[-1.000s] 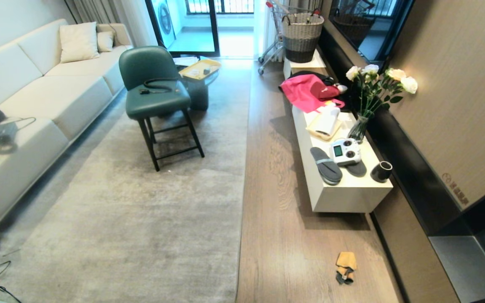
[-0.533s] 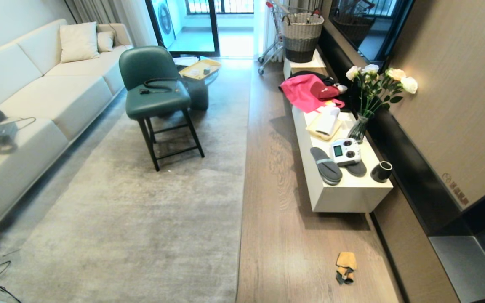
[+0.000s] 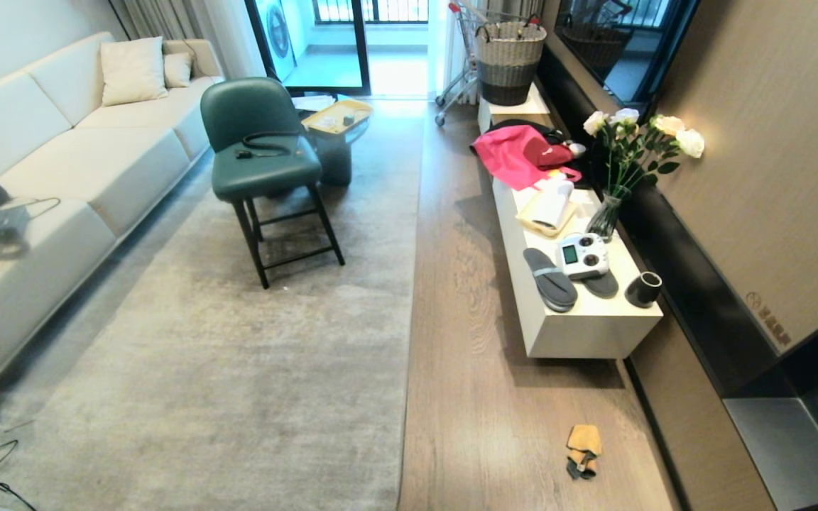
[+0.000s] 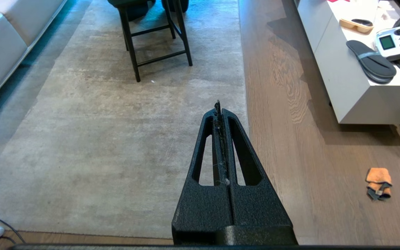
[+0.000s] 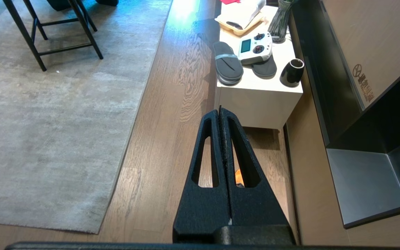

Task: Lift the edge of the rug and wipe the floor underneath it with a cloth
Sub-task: Pick up the rag

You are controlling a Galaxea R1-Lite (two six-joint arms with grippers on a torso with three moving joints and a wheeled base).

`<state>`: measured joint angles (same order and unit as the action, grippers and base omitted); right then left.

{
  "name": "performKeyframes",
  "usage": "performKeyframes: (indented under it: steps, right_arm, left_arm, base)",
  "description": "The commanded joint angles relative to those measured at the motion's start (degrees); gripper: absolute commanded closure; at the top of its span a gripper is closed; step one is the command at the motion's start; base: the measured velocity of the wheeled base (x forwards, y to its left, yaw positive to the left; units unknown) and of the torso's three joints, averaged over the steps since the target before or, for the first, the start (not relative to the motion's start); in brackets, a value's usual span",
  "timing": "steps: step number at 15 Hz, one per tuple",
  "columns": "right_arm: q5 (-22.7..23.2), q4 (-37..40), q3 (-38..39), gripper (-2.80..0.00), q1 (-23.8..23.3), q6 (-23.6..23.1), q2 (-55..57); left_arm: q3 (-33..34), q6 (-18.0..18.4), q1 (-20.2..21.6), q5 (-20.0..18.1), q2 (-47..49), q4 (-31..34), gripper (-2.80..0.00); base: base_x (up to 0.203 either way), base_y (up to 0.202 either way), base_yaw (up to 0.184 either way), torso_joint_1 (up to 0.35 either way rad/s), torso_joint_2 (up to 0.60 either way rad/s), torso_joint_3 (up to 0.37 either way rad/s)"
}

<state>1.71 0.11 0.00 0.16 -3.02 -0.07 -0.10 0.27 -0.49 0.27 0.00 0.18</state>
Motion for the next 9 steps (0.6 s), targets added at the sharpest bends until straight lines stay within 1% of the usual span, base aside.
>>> performKeyframes:
  steps: [1,9]
  right_arm:
    - [0.05,-0.02,0.00,0.00,0.02,0.12,0.07]
    - [0.05,-0.02,0.00,0.00,0.02,0.12,0.07]
  left_arm:
    - [0.01,0.00,0.05,0.00,0.00,0.00,0.00]
    - [0.03,0.00,0.05,0.00,0.00,0.00,0.00]
  base:
    - [0.000,0.000,0.000,0.000,0.00,0.000]
    - [0.000,0.000,0.000,0.000,0.00,0.000]
